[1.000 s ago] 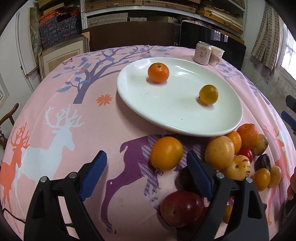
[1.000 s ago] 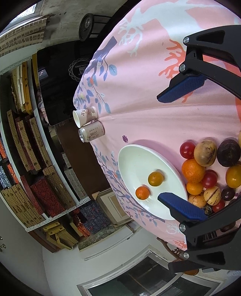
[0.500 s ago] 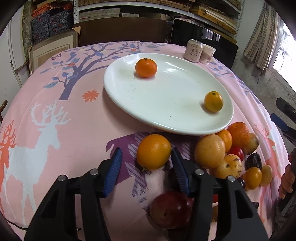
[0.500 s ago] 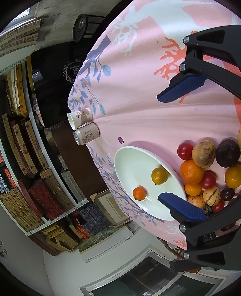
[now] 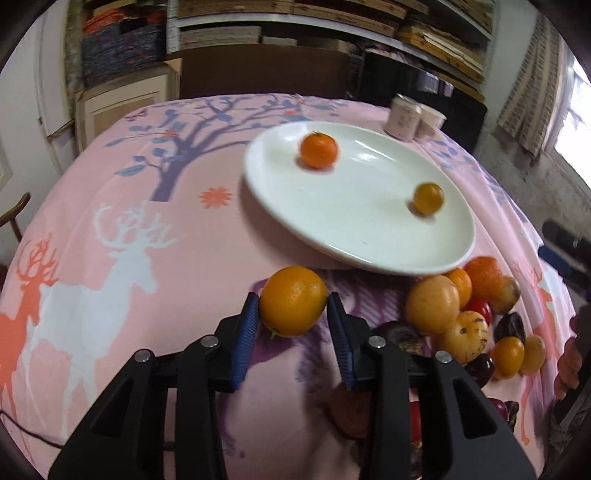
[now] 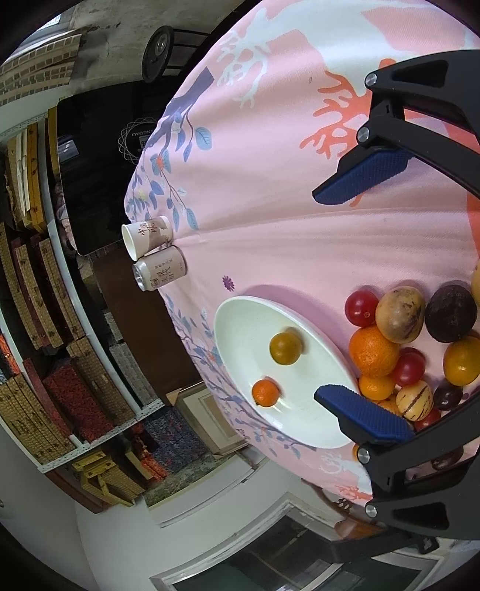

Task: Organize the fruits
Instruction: 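Grasp an orange tomato from the pile with the left tool, then grasp the striped pepino melon with the right tool while the left tool holds the orange tomato, then place the orange tomato and pepino melon onto the white plate, open both tools, then grasp a dark purple mangosteen from the pile with the left tool, then grasp the pale yellow round fruit with the right tool while the left tool holds the mangosteen, then carry the mangosteen and pale yellow fruit over the white plate and release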

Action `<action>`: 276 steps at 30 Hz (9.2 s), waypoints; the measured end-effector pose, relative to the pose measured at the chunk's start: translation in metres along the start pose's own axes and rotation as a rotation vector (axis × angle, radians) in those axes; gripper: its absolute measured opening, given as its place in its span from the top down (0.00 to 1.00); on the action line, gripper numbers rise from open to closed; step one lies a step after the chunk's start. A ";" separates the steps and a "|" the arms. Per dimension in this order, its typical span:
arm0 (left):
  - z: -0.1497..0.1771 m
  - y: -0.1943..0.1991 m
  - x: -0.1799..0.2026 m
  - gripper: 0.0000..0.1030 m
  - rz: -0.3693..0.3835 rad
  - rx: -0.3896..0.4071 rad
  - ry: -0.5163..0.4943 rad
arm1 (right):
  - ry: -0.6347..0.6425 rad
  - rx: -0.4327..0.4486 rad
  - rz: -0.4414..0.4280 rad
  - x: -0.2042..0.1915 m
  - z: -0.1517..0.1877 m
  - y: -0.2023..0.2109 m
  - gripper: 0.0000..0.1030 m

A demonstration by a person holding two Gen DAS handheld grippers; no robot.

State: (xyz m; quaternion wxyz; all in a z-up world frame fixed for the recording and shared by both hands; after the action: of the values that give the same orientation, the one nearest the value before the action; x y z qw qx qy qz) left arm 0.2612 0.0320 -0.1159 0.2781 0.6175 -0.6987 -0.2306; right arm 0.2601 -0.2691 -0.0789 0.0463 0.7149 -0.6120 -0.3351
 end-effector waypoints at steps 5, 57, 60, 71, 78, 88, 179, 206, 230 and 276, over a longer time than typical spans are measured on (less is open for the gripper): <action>-0.003 0.002 -0.015 0.64 -0.008 0.001 0.056 | 0.089 -0.114 0.042 -0.003 0.023 -0.016 0.04; 0.019 -0.009 -0.022 0.64 -0.058 -0.060 0.038 | 0.303 -0.158 0.117 -0.002 0.049 -0.020 0.44; 0.018 -0.009 -0.023 0.64 -0.060 -0.060 0.036 | 0.296 -0.182 0.085 -0.008 0.053 -0.024 0.56; 0.017 -0.008 -0.025 0.65 -0.028 -0.052 0.076 | 0.229 -0.175 0.071 -0.002 0.050 -0.022 0.59; 0.013 -0.005 -0.027 0.66 -0.034 -0.026 0.073 | 0.217 -0.176 0.068 0.001 0.049 -0.022 0.59; -0.006 0.020 -0.019 0.66 -0.043 0.075 0.052 | 0.181 -0.104 0.037 -0.001 0.037 -0.008 0.59; 0.090 0.093 0.035 0.06 -0.001 0.010 -0.206 | -0.198 0.023 -0.076 0.025 0.002 0.019 0.03; 0.086 0.063 0.011 0.60 0.011 -0.072 -0.032 | -0.171 0.004 -0.079 0.021 0.007 0.015 0.03; 0.071 0.048 -0.006 0.59 0.018 -0.058 0.041 | 0.382 -0.184 0.082 -0.010 0.104 0.067 0.49; -0.055 0.054 0.030 0.60 0.023 0.112 -0.038 | 0.238 -0.051 -0.055 -0.036 0.010 0.057 0.57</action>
State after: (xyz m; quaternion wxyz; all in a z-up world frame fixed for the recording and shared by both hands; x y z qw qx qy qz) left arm 0.2564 0.0109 -0.0364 0.2322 0.6197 -0.7226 -0.1996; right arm 0.2052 -0.2474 -0.0444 0.1275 0.7646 -0.5737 -0.2645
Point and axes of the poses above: each gripper's, at about its wrist camera, not at the fingertips, and y roughly against the way its jaws point, x to its right, z to its underside, the point moved 10 cm from there along -y, roughly the way its jaws point, and after that the axes turned 8 degrees about x, right-handed, at the moved point
